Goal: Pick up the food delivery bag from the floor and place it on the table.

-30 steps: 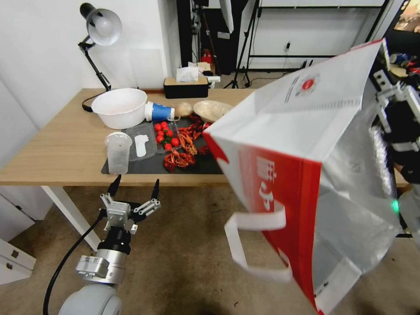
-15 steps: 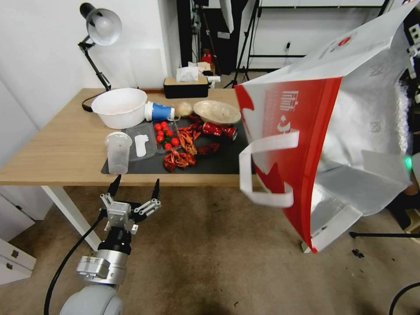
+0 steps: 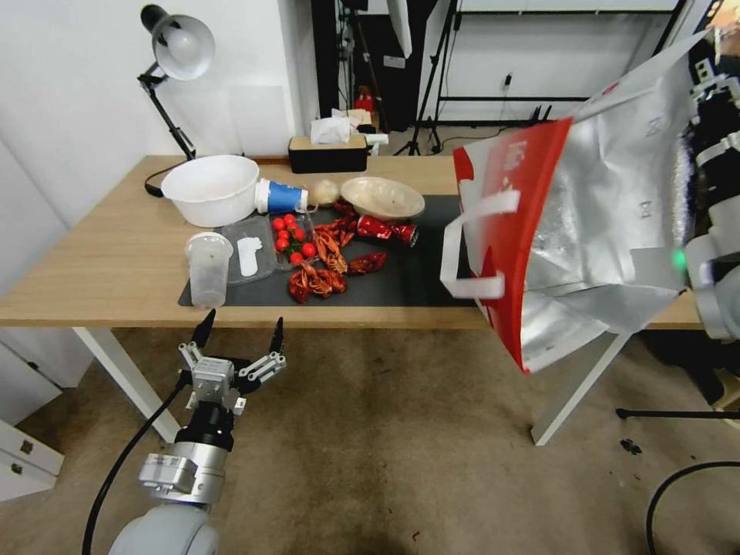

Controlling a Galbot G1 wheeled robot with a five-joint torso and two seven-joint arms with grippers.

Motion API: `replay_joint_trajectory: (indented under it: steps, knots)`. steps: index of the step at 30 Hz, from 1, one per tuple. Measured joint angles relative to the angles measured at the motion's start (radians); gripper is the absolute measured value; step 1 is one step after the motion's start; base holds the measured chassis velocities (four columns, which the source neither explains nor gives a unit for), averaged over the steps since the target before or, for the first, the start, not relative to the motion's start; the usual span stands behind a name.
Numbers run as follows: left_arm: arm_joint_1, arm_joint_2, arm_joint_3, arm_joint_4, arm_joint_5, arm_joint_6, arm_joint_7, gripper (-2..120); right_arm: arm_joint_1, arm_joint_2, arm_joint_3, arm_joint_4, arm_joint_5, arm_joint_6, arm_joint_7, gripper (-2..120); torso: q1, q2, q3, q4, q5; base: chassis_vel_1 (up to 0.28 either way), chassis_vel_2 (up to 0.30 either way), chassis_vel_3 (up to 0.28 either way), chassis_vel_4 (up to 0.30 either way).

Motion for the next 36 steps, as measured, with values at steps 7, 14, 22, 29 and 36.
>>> replay_joint_trajectory:
  steps: [7, 14, 22, 29, 36]
  knots:
    - [0.003, -0.002, 0.000, -0.002, 0.004, 0.000, 0.001, 100, 0.043, 0.016, -0.046, -0.077, -0.021, 0.008, 0.003, 0, 0.000, 0.000, 0.000, 0.0001, 0.0000, 0.000, 0.000, 0.000, 0.000]
    - [0.003, -0.003, 0.001, -0.003, 0.004, 0.000, 0.011, 100, 0.061, 0.013, -0.061, -0.123, -0.048, 0.006, 0.006, 0, 0.000, 0.000, 0.000, 0.0001, 0.0000, 0.000, 0.000, 0.000, 0.000]
    - [-0.005, 0.001, 0.007, 0.007, 0.004, 0.001, 0.014, 100, 0.046, 0.004, -0.053, -0.147, -0.072, -0.003, 0.010, 0, 0.000, 0.000, 0.000, -0.0001, -0.0001, 0.000, 0.000, 0.000, 0.000]
    - [-0.006, 0.004, 0.007, 0.011, 0.003, -0.001, 0.014, 100, 0.067, -0.013, -0.062, -0.173, -0.086, -0.011, 0.011, 0, 0.000, 0.000, 0.000, 0.0000, 0.0000, 0.000, 0.000, 0.000, 0.000]
    - [-0.004, 0.005, 0.007, 0.015, 0.004, -0.014, 0.015, 100, 0.115, -0.028, -0.100, -0.203, -0.110, -0.014, 0.011, 0, 0.000, 0.000, 0.000, 0.0000, 0.0000, 0.000, 0.000, 0.000, 0.000]
